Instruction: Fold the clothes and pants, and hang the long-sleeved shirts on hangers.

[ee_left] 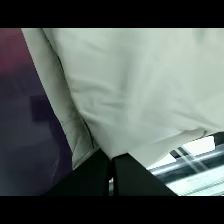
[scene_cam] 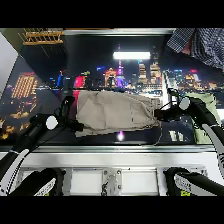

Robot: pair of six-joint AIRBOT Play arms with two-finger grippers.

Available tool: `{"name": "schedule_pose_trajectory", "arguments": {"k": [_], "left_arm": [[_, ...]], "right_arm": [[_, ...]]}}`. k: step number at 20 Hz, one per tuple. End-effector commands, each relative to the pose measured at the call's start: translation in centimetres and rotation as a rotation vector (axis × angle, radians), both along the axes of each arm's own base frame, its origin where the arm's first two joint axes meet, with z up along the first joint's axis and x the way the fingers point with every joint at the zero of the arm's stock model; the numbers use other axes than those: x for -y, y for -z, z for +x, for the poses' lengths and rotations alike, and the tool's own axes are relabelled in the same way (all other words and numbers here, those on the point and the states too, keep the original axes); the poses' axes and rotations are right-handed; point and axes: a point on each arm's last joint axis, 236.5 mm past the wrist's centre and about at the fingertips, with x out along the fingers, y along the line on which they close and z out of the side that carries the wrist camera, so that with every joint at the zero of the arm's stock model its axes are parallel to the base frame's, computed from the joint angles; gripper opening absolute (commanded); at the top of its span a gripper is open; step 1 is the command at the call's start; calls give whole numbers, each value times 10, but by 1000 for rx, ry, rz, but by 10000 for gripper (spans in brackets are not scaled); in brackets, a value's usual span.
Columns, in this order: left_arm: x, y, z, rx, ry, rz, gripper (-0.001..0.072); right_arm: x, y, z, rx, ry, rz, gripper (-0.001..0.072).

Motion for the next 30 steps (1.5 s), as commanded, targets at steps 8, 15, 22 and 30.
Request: {"name": "schedule_pose_trajectory", "arguments": {"k": [8,15,22,30], "left_arm": [[8,-38,-1,-16,40,-8,507],[35,-109,24,64,53,-116,135],[43,-114,26,71,47,-155,6],[61,-125,39,124,7,-261,6]], "right_arm": [[-21,-43,10,67,-6,141,614],[37,-48,13,41,92,333,615],[19,7,34,7,100,591,616],[-16,22,33,-47,59,656,612]]}}
